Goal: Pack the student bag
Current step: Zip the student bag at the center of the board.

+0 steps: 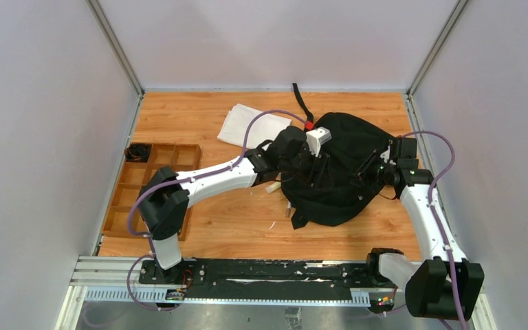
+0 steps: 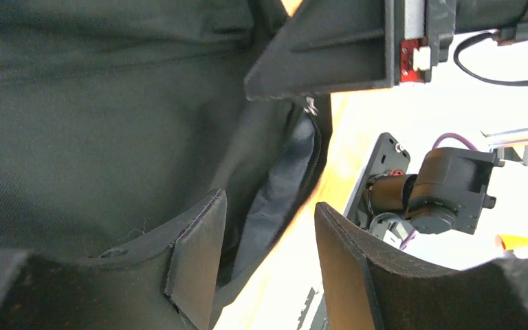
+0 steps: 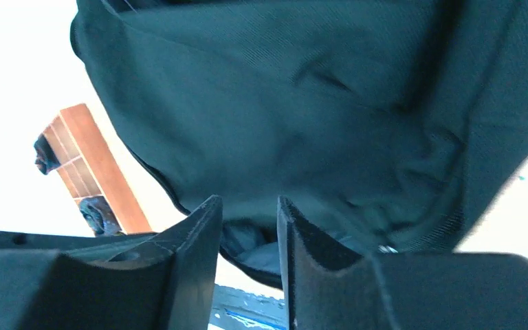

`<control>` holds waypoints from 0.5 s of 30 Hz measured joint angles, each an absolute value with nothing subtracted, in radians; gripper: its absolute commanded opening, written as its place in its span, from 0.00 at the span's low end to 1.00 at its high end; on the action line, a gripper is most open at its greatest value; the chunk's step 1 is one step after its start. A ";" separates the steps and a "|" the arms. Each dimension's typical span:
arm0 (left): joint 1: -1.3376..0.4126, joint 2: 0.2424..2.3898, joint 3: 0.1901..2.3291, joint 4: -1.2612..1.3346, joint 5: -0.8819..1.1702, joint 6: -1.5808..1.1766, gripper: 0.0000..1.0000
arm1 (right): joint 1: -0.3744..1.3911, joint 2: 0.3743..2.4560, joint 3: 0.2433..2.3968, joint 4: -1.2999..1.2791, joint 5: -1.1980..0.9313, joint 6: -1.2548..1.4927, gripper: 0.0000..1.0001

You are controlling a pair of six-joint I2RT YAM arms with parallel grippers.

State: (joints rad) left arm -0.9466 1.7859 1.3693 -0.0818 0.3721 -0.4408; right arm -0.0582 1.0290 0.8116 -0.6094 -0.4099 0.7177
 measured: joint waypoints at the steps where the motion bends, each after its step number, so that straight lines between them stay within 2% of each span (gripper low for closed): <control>1: -0.947 1.787 1.369 -0.078 0.375 -0.443 0.57 | -0.059 1.039 0.817 -0.591 -0.413 0.717 0.42; 8: -0.947 1.788 1.371 -0.062 0.382 -0.449 0.57 | -0.073 1.077 0.869 -0.540 -0.454 0.680 0.45; 15: -0.976 1.817 1.433 -0.089 0.358 -0.452 0.57 | -0.131 0.930 0.884 -0.608 -0.393 0.604 0.45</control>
